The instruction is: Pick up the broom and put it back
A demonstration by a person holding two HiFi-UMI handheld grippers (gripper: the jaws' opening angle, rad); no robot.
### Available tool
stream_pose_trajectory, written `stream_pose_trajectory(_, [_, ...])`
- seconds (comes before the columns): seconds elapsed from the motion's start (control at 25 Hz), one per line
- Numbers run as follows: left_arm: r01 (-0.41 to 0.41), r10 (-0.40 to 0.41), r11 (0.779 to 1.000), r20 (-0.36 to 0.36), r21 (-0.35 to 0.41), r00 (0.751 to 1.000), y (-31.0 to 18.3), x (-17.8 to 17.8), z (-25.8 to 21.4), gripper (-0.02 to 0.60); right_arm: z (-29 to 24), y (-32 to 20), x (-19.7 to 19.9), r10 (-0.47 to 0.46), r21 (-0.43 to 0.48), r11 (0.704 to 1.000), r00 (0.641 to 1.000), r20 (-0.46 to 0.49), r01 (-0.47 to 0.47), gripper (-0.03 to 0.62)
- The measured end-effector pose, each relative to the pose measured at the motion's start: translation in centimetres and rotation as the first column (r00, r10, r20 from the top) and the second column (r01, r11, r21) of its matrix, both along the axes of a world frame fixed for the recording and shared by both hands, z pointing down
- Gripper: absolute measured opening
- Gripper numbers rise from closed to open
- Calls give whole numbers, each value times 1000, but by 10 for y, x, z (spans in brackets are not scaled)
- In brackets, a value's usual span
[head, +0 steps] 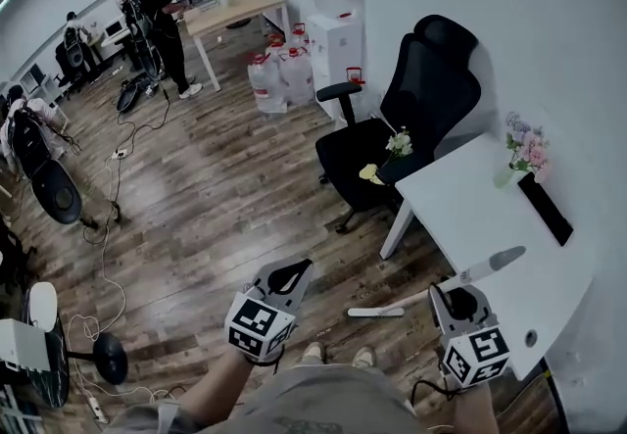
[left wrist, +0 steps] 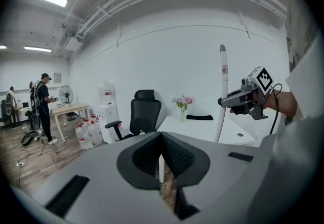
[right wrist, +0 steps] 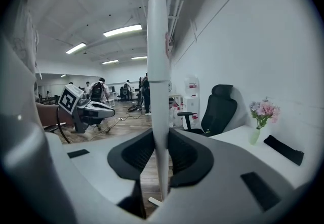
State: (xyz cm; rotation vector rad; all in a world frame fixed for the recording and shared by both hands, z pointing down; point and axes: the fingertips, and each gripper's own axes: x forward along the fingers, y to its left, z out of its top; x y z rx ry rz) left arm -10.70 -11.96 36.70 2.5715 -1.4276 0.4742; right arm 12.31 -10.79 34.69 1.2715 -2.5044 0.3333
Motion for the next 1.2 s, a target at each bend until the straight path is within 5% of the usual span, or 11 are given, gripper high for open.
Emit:
stream_pose_trajectory(0.64, [32, -32, 999, 5, 2, 999, -1, -10, -1, 17, 8, -13, -39, -78, 13, 997, 997, -12, 78, 106])
stream_pose_trajectory(1.2, [41, -41, 993, -1, 114, 999, -72, -25, -21, 17, 14, -96, -52, -28, 35, 999, 999, -45, 29, 106])
